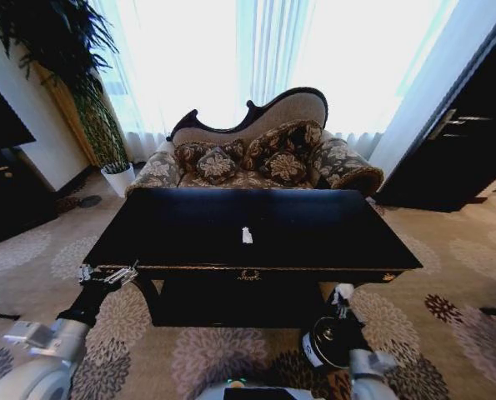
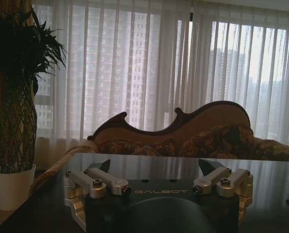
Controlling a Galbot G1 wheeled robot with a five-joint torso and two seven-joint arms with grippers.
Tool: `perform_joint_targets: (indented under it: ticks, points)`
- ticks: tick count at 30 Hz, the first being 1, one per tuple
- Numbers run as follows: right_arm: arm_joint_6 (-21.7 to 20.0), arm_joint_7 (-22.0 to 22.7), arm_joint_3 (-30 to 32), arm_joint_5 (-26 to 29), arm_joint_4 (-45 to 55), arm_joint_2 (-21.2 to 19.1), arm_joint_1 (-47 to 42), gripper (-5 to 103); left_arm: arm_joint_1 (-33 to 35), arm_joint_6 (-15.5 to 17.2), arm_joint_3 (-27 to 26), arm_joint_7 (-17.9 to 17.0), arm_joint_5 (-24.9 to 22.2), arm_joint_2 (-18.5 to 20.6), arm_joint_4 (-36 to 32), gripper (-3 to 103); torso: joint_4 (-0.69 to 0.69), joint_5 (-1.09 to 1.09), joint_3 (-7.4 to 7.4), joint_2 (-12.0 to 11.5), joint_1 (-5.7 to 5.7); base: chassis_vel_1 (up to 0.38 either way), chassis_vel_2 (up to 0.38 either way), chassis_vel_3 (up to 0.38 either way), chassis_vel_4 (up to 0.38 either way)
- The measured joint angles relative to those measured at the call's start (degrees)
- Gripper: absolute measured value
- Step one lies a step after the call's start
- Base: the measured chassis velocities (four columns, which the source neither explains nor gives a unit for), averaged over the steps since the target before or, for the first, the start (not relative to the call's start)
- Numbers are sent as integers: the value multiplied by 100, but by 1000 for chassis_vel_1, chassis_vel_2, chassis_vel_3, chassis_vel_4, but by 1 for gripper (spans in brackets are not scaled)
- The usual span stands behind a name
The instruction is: Move to the front of the table and place the trash on the table into the trash bin.
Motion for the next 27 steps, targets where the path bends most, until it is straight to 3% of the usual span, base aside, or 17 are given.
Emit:
perform_joint_targets:
  ticks: [6,14,21,27]
  points:
    - [217,118,-237,-424,-895,-69,433,0,0,0,0,0,0,0,0,100,1,0,0,0,0,0,0,0,0]
    - [121,628,-680,-744,-2649,-339,1349,0,0,0,0,0,0,0,0,100,0,1,0,0,0,0,0,0,0]
    - [-341,963,-838,-199,-3950,-577,1988,0,0,0,0,0,0,0,0,100,1,2,0,0,1,0,0,0,0]
    - [-230,908,-918,-238,-4729,-748,2283,0,0,0,0,0,0,0,0,100,0,1,0,0,0,0,0,0,0]
